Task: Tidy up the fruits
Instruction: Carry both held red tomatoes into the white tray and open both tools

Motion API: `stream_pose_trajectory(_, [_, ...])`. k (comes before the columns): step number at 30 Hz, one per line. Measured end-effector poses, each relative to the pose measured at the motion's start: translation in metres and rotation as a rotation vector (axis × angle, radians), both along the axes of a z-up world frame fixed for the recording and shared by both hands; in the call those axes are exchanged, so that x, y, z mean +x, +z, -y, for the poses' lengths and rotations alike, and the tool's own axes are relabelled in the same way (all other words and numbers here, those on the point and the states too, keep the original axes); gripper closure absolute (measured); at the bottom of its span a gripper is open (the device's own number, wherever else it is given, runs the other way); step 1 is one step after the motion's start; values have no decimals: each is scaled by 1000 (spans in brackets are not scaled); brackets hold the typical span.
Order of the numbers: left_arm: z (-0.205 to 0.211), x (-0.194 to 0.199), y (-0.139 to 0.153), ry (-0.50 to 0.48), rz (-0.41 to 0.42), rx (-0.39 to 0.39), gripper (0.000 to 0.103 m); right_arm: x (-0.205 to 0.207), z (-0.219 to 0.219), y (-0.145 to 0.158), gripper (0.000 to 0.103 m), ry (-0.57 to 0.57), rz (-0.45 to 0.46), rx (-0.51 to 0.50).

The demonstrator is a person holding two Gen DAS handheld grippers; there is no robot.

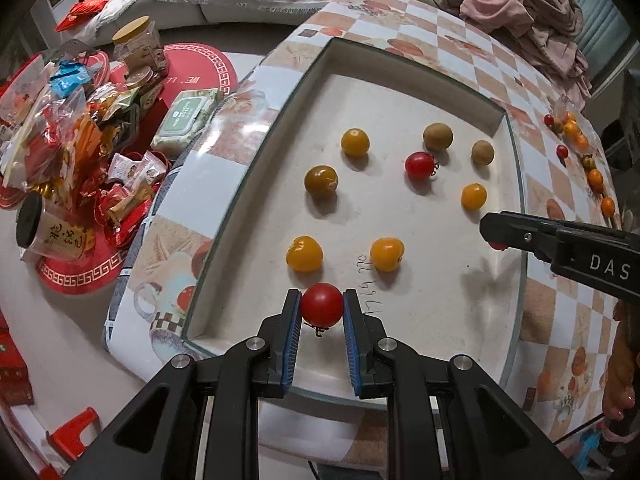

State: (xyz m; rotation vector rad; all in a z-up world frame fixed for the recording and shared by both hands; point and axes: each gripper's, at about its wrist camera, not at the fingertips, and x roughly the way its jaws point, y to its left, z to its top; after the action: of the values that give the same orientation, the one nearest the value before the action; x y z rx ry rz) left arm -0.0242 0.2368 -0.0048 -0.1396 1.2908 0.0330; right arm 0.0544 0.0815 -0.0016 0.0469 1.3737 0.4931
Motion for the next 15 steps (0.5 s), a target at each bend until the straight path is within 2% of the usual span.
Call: stream_pose_trajectory(15, [4,4,-16,-6,-19,14,81,4,-22,-16,82,43,9,-55])
